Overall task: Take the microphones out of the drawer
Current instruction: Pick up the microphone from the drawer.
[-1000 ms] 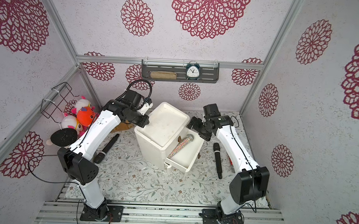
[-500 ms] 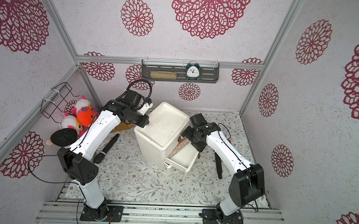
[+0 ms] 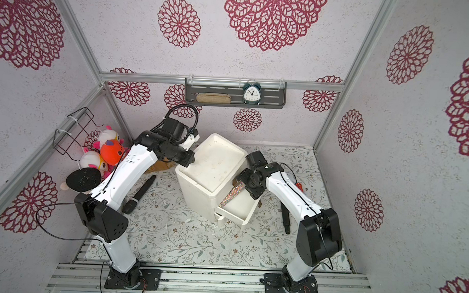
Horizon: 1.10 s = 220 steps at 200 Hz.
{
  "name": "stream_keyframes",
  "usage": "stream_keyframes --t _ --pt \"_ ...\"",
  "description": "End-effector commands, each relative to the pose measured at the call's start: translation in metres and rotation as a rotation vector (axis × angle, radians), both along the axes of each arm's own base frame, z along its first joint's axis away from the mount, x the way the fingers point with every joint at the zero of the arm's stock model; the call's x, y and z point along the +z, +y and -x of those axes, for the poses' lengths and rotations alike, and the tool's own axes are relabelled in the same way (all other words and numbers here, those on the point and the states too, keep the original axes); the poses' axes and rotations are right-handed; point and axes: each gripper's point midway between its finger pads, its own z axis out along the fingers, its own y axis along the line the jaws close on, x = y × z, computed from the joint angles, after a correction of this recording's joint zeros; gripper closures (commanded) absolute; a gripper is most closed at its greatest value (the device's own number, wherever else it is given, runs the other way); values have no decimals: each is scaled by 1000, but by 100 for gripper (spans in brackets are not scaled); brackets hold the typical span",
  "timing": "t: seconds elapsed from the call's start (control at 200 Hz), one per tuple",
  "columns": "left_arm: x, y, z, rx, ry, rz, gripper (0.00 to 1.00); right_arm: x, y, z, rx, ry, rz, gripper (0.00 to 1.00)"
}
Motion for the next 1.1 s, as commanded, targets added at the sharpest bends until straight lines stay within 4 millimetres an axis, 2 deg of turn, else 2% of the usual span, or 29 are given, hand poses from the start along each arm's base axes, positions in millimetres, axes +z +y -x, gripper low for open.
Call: stream_keyframes --t 0.0,0.53,0.68,0.856,1.096 --pt "-4 8 9 3 23 -30 100 3 11 -8 -9 -28 -49 29" --pt "-5 9 9 1 21 -36 100 -30 15 -15 -62 8 -42 38" --pt "-4 10 9 3 16 -38 100 -38 18 -14 -61 22 -36 46" --pt "-4 10 8 3 17 -37 100 -45 18 -12 -70 33 -28 47" --pt "-3 9 8 2 14 -36 100 -43 15 -8 -97 18 -26 63"
